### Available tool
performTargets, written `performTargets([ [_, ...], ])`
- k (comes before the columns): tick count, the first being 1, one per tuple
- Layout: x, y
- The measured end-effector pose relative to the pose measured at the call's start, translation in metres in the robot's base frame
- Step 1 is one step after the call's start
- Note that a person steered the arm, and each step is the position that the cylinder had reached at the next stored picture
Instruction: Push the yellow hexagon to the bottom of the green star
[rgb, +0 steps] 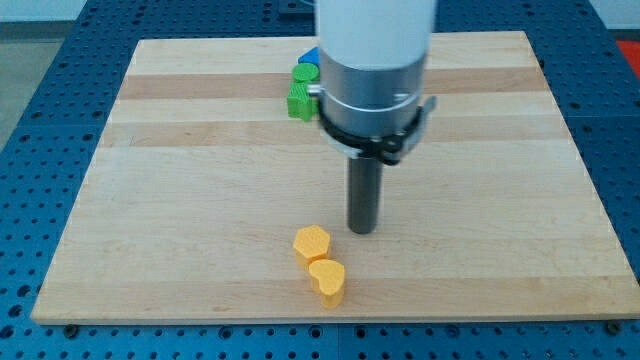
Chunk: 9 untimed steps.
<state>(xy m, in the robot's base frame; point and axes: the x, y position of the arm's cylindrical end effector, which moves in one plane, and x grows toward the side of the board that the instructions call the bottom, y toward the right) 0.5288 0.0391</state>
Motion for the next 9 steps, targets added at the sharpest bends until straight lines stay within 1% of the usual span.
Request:
performTargets([
  [1, 0.030, 0.006],
  [2, 0.061, -0.004],
  [3, 0.066, -0.037],
  [4, 0.048, -0.079],
  [5, 0.015, -0.105],
  [6, -0.011, -0.113],
  [7, -0.009, -0.119],
  [8, 0.003, -0.113],
  [9, 0.005, -0.076],
])
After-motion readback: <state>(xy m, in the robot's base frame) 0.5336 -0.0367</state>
